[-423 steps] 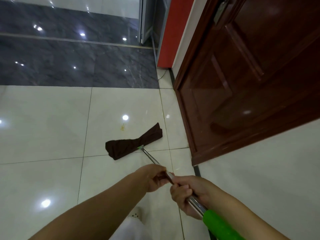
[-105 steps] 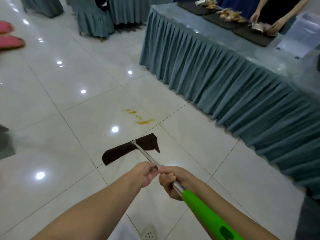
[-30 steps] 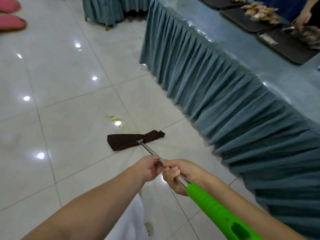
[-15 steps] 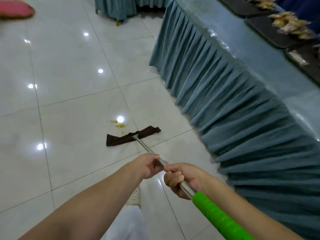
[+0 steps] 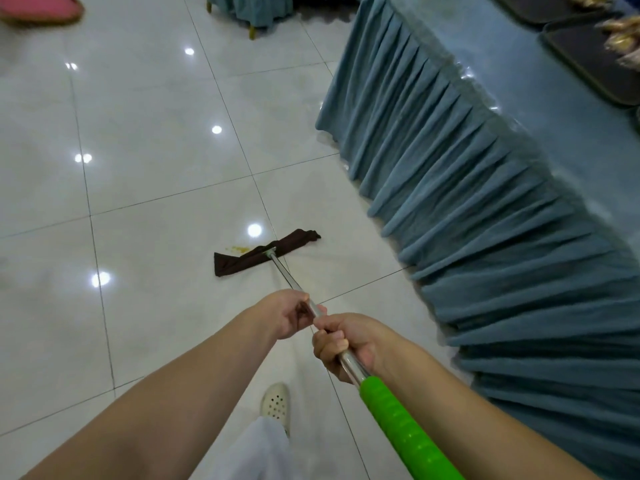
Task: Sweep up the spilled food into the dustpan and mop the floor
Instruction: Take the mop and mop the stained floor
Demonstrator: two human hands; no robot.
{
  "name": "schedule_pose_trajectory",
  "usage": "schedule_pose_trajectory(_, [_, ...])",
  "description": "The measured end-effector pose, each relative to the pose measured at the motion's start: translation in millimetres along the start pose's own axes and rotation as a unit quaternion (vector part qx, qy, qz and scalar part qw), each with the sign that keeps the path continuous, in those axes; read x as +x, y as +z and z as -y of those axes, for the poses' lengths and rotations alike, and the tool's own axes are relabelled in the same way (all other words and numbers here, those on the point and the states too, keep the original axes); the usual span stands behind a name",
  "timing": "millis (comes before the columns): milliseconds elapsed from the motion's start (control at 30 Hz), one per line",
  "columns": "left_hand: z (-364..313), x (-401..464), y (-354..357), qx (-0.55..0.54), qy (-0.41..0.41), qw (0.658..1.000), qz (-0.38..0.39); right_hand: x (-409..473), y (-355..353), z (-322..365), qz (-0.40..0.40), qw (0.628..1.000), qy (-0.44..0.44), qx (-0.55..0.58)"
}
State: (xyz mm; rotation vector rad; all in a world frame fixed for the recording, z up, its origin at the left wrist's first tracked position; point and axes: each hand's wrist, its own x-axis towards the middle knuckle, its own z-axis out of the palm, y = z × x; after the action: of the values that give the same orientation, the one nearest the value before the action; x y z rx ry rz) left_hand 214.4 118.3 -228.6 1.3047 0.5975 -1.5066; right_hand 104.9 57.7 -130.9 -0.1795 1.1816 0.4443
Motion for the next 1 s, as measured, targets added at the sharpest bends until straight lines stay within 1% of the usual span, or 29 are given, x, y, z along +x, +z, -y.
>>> schedule_pose_trajectory(200, [-27, 14, 4, -0.013, 0.018, 1.000, -0.017, 10, 13, 33, 0.008, 0.999, -0.010, -0.044])
schedule_pose_trajectory(367, [-17, 20, 15, -0.034, 0.034, 0.998, -0.036, 15, 0, 34, 0.017, 0.998, -0.038, -0.043])
schedule_pose_trajectory(533, [32, 20, 34, -0.039, 0.035, 0.998, -0.032, 7, -44, 11, 0.012, 0.999, -0.031, -0.022])
schedule_pose_trajectory(767, [120, 20, 89, -0.073, 0.050, 0.996, -0.025, -35, -140, -13, 0.007, 0.999, -0.032, -0.018])
schedule_pose_trajectory(1000, [207, 9, 154, -0.103, 0.014, 0.994, 0.013, -90, -236, -37, -0.008, 0.999, -0.038, -0.018])
